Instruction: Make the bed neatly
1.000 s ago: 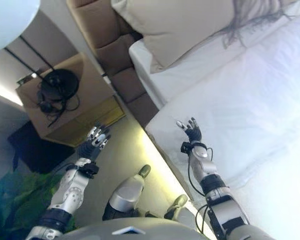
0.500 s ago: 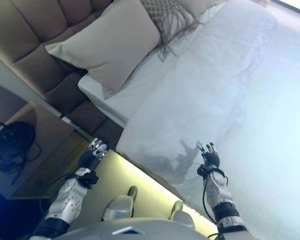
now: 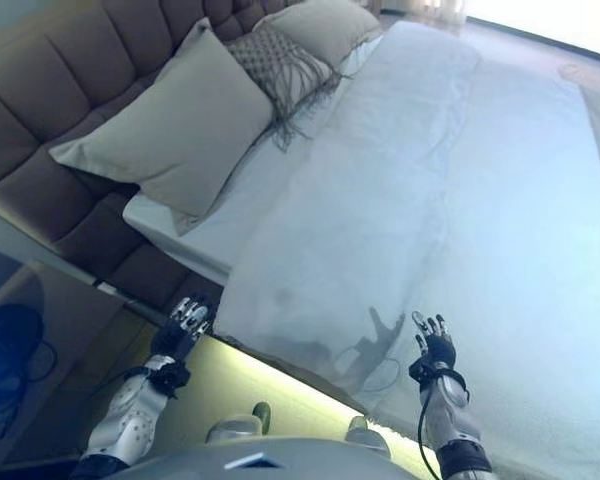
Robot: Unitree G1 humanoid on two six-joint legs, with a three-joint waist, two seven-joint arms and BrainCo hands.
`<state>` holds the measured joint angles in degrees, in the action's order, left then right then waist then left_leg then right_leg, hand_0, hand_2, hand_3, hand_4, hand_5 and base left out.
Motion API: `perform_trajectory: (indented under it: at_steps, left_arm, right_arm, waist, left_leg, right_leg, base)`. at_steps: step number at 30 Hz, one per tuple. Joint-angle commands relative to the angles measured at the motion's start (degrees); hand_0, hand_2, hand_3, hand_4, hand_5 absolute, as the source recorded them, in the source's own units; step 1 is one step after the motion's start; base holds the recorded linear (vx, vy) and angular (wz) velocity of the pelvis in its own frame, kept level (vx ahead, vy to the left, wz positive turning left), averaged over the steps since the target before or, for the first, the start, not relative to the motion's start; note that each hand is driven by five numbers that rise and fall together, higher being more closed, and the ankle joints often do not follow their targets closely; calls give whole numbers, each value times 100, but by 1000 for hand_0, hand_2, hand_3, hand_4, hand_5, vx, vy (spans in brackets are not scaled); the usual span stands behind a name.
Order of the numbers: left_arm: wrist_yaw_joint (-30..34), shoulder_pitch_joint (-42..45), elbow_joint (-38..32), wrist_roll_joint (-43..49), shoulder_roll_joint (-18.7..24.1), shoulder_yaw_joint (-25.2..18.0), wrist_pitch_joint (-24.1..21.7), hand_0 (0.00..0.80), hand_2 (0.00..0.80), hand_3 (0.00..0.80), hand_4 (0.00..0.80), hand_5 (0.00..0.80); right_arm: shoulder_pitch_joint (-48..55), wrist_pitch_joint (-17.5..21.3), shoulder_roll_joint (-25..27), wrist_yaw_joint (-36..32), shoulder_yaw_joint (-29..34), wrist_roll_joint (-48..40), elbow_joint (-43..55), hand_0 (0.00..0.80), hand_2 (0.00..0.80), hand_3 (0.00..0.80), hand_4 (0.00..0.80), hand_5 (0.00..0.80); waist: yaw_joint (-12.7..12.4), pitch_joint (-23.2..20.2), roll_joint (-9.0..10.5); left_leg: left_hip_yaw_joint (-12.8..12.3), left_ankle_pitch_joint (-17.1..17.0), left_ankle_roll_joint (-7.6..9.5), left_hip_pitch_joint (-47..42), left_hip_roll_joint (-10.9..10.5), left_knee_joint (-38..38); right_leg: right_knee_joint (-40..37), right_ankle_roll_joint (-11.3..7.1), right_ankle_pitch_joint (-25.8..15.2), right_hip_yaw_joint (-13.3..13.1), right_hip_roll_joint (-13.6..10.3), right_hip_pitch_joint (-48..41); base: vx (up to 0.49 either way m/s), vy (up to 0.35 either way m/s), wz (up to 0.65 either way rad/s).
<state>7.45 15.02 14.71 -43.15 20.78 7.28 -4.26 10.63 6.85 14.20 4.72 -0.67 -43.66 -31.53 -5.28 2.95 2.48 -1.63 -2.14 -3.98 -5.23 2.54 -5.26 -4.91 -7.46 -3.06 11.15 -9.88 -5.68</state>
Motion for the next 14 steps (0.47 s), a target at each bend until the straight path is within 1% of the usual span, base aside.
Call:
perform_trajectory:
  at_steps: [1, 4, 7, 14]
  left_arm:
    - [-39, -224, -37, 268, -6, -74, -86, 0, 0, 0, 0, 0]
    - [-94, -239, -8, 302, -8, -93, -7, 0, 0, 0, 0, 0]
    - [-134, -205, -30, 262, -14, -48, -35, 0, 0, 0, 0, 0]
    - [-111, -173, -102, 227, 5, 15, -83, 0, 0, 0, 0, 0]
  right_arm:
    - [-37, 469, 145, -228, 166, -129, 547, 0, 0, 0, 0, 0]
    - [56, 445, 94, -294, 168, -242, 614, 0, 0, 0, 0, 0]
    - [156, 451, 50, -361, 82, -75, 602, 0, 0, 0, 0, 0]
    - [174, 461, 62, -355, -93, -101, 568, 0, 0, 0, 0, 0]
  waist:
    - [62, -143, -39]
    - [148, -188, -41]
    - [219, -195, -61]
    - [227, -203, -66]
  left_leg:
    - [-303, -87, 147, 178, 173, 26]
    - [-372, -73, 151, 158, 169, 26]
    - [-436, -70, 168, 117, 164, 27]
    - [-427, -55, 187, 105, 144, 70]
  right_leg:
    - [15, -209, -503, 265, -217, 251]
    - [28, -198, -480, 205, -192, 274]
    - [69, -178, -457, 115, -174, 286]
    - [97, -142, -420, 69, -158, 273]
  base:
    - [1, -15, -5]
    - [10, 1, -8]
    - [20, 8, -18]
    - [15, -1, -5]
